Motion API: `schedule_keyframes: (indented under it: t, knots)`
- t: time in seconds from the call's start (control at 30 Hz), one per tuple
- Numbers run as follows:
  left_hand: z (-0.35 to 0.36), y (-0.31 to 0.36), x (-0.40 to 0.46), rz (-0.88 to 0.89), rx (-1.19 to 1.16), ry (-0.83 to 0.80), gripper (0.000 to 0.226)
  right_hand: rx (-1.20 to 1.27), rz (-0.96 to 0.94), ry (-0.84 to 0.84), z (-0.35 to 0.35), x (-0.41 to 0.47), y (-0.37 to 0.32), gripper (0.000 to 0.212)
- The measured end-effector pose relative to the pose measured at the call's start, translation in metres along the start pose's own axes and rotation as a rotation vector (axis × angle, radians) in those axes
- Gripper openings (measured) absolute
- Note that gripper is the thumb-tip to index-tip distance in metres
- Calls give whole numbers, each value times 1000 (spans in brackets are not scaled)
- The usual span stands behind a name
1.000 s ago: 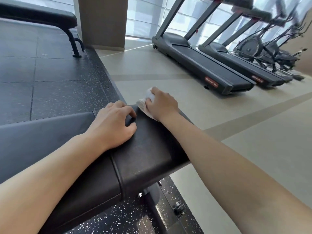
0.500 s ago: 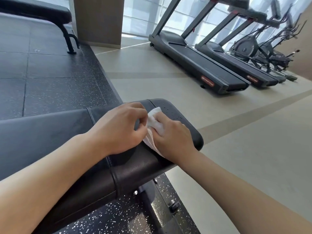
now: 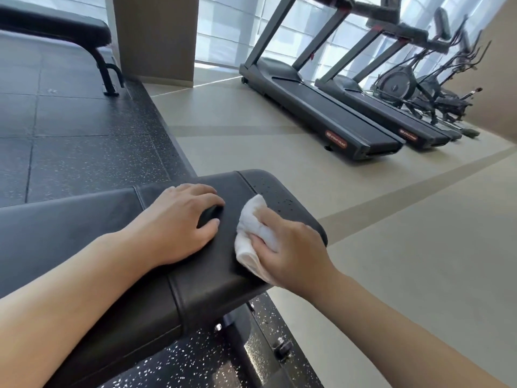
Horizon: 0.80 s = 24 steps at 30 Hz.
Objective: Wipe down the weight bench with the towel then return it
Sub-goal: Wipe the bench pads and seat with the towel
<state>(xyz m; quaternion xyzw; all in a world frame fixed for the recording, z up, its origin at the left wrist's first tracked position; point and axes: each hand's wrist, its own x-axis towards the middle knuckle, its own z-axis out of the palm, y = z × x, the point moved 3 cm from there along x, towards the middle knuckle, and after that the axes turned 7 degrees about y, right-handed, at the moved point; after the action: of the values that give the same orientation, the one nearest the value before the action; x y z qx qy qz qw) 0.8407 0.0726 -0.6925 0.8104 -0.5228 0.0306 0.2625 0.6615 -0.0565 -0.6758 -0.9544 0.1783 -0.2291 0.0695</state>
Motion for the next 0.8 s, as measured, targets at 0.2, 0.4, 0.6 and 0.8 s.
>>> schedule_keyframes:
  t: [0.2, 0.4, 0.6, 0.8]
  knots:
    - [9, 2, 5, -7, 61, -5, 68, 11, 226, -13, -9, 16, 59, 22]
    - [9, 0, 11, -3, 44, -2, 54, -7, 277, 8, 42, 131, 85, 25]
    - [9, -2, 11, 5, 27, 2, 55, -33, 251, -8, 60, 171, 60, 25]
    - [10, 2, 2, -4, 68, -38, 54, 91, 154, -70, 13, 60, 55, 16]
